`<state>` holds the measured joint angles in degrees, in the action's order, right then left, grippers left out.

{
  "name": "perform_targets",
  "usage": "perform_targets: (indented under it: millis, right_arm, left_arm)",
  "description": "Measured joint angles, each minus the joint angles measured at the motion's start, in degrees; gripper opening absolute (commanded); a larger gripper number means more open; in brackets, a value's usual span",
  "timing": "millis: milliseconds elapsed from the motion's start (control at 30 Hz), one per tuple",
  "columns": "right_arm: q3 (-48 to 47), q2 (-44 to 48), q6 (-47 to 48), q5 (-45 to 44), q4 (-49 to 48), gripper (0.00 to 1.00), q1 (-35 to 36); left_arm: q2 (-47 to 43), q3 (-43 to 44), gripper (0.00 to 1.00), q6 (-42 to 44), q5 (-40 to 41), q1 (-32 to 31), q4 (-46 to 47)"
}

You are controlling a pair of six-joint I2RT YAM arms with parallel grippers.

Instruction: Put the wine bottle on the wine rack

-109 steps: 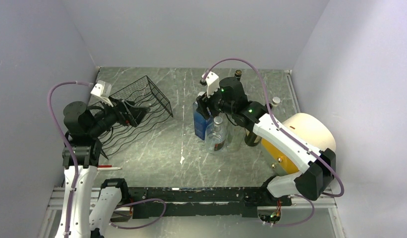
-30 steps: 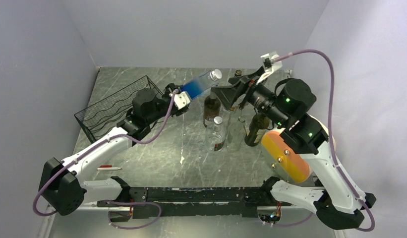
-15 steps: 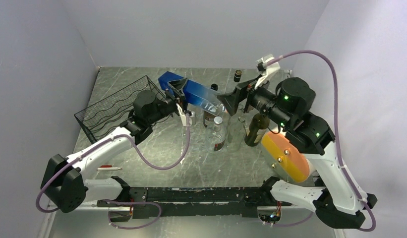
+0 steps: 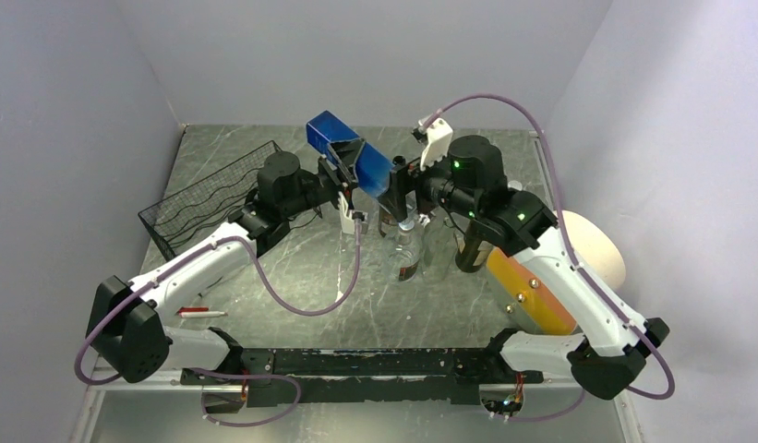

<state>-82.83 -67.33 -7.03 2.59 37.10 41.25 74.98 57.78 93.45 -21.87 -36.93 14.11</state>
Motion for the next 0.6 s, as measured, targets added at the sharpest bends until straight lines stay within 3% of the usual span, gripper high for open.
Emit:
perform_targets:
  millis: [167,400,500,600]
  right_arm:
    - [0.94,-2.01,0.26,2.97,-0.37,0.84,0.00]
    - [0.96,-3.89,0.57,4.63,-0.42,0.86,0.00]
    - [0.98,-4.42,0.59,4.66,-0.37,0.77,0.00]
    - [0.98,-4.55,0.66,4.13,-0.44,0.58,-0.04]
  left_arm:
    - [0.00,0.15,0.07,1.14,-0.46,0.00,-3.34]
    - [-0.07,2.78,0.07,0.39,-0.81,0.00,-8.26]
    - [-0.07,4.55,0.07,-0.15,-0.87,0.00,-10.32]
    - [-0.07,6.03,0.07,-0.46,-0.61,0.07,-12.70]
